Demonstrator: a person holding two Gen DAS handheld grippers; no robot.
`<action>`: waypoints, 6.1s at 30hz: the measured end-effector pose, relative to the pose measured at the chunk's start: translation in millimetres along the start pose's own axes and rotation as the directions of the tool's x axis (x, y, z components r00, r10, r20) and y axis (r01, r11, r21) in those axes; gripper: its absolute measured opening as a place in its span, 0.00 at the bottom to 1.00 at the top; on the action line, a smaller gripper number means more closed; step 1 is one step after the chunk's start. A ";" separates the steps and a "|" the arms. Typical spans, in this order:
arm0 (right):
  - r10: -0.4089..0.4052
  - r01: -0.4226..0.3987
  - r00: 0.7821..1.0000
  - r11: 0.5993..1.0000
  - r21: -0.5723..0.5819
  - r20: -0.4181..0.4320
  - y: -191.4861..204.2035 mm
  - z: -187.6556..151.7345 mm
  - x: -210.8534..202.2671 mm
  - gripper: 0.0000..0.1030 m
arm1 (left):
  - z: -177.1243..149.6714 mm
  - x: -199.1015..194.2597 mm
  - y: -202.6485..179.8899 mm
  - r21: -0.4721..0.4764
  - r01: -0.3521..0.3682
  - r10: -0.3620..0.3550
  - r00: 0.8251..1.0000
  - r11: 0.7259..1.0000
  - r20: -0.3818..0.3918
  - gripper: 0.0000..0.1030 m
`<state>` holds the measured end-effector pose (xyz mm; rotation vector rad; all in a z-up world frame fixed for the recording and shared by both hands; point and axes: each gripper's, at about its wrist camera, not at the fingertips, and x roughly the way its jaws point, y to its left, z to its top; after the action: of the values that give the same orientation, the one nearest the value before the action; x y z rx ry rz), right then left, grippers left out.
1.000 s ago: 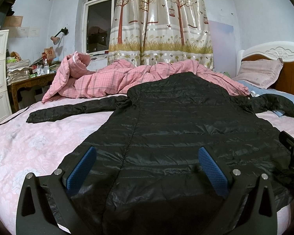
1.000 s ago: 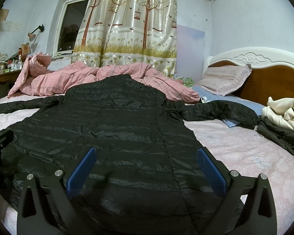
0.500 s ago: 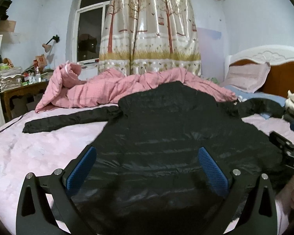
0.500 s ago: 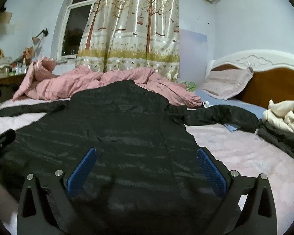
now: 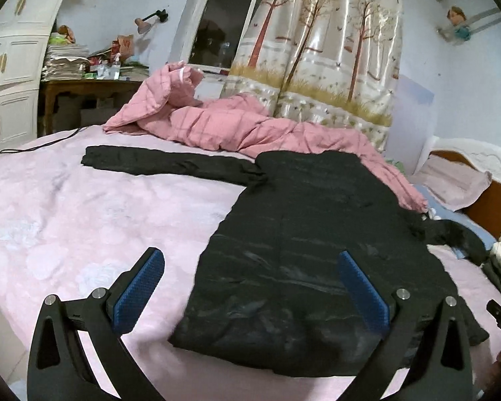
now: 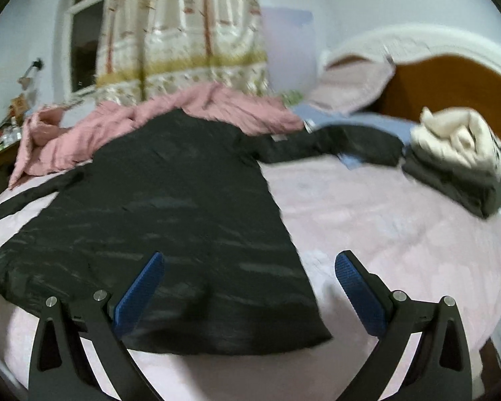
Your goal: Fold large clothes
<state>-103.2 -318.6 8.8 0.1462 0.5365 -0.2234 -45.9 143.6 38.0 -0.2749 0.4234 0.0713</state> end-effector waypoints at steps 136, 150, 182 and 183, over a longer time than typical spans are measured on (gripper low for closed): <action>0.180 -0.184 0.980 0.982 -0.048 -0.084 58.8 23.9 41.0 0.92 | -10.0 40.0 -83.2 0.287 0.140 -0.118 0.989 0.947 -0.093 0.88; 0.186 -0.164 0.958 0.980 0.116 -0.217 34.8 -14.9 36.2 0.92 | -27.9 28.6 -52.4 0.213 0.052 -0.024 0.991 0.976 -0.134 0.94; 0.338 -0.239 0.922 0.883 0.404 -0.192 -18.0 -13.4 94.9 0.33 | -41.0 100.1 17.8 -0.263 0.156 -0.246 0.900 0.952 -0.358 0.11; 0.348 -0.255 0.922 0.878 0.404 -0.173 -16.9 -13.2 92.6 0.22 | -40.8 97.5 18.5 -0.269 0.163 -0.254 0.902 0.949 -0.349 0.08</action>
<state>-36.5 -348.3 -52.0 0.6354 0.7010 0.0049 24.3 151.2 -42.7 -0.5716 0.7726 -0.1494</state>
